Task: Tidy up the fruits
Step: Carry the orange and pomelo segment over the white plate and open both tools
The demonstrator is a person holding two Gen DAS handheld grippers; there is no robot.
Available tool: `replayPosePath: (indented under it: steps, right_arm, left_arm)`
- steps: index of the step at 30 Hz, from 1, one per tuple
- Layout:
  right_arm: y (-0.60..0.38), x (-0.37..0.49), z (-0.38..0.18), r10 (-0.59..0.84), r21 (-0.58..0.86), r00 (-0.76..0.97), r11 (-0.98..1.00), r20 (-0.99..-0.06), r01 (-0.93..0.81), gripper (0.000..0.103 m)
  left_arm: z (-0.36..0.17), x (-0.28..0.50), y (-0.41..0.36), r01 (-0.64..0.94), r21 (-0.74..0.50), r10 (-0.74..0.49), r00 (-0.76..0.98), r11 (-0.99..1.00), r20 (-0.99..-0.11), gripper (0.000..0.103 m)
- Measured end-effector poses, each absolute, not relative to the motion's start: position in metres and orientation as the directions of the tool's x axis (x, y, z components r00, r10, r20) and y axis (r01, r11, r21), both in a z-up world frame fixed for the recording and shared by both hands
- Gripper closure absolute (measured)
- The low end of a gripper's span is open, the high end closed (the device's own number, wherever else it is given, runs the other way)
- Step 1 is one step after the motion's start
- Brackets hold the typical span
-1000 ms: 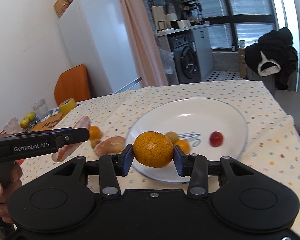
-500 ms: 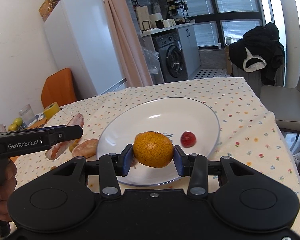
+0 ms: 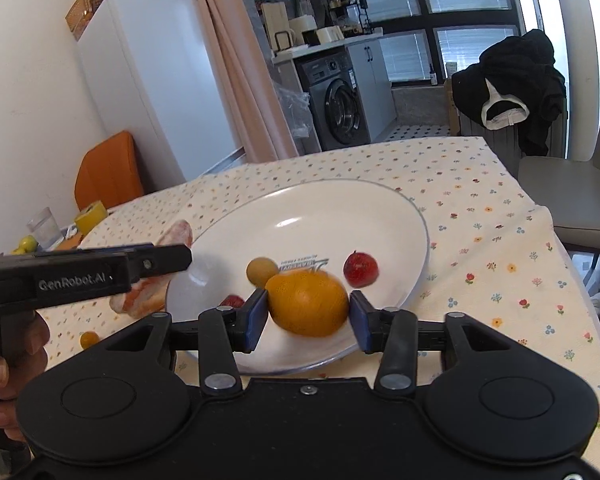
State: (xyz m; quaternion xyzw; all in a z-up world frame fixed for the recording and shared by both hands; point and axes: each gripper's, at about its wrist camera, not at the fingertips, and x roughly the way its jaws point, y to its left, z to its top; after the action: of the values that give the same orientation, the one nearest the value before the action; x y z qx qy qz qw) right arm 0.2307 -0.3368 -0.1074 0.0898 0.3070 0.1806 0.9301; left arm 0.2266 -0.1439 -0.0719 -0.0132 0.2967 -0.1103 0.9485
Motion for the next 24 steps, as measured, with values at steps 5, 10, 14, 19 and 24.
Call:
replayPosePath:
  steps: [5, 10, 14, 19, 24]
  right_arm:
    - [-0.342, 0.232, -0.107, 0.391, 0.282, 0.748, 0.918, -0.536, -0.277, 0.058]
    - [-0.345, 0.229, -0.106, 0.397, 0.288, 0.75, 0.915, -0.529, -0.282, 0.058]
    - [-0.346, 0.228, -0.106, 0.397, 0.29, 0.751, 0.915, -0.528, -0.281, 0.058]
    - [-0.343, 0.227, -0.106, 0.404, 0.289, 0.745, 0.913, -0.53, -0.288, 0.058]
    - [-0.338, 0.226, -0.105, 0.412, 0.292, 0.744, 0.909, -0.526, -0.297, 0.058]
  left_arm:
    - [-0.076, 0.233, -0.152, 0.211, -0.086, -0.222, 0.791, 0.974, -0.57, 0.065]
    - [-0.081, 0.24, -0.157, 0.212, -0.088, -0.223, 0.782, 0.973, -0.582, 0.064]
    - [-0.086, 0.244, -0.158, 0.206, -0.092, -0.219, 0.765, 0.974, -0.606, 0.064]
    - [-0.082, 0.24, -0.152, 0.194, -0.103, -0.216, 0.766, 0.976, -0.606, 0.061]
    - [-0.071, 0.233, -0.141, 0.169, -0.113, -0.203, 0.782, 0.979, -0.589, 0.055]
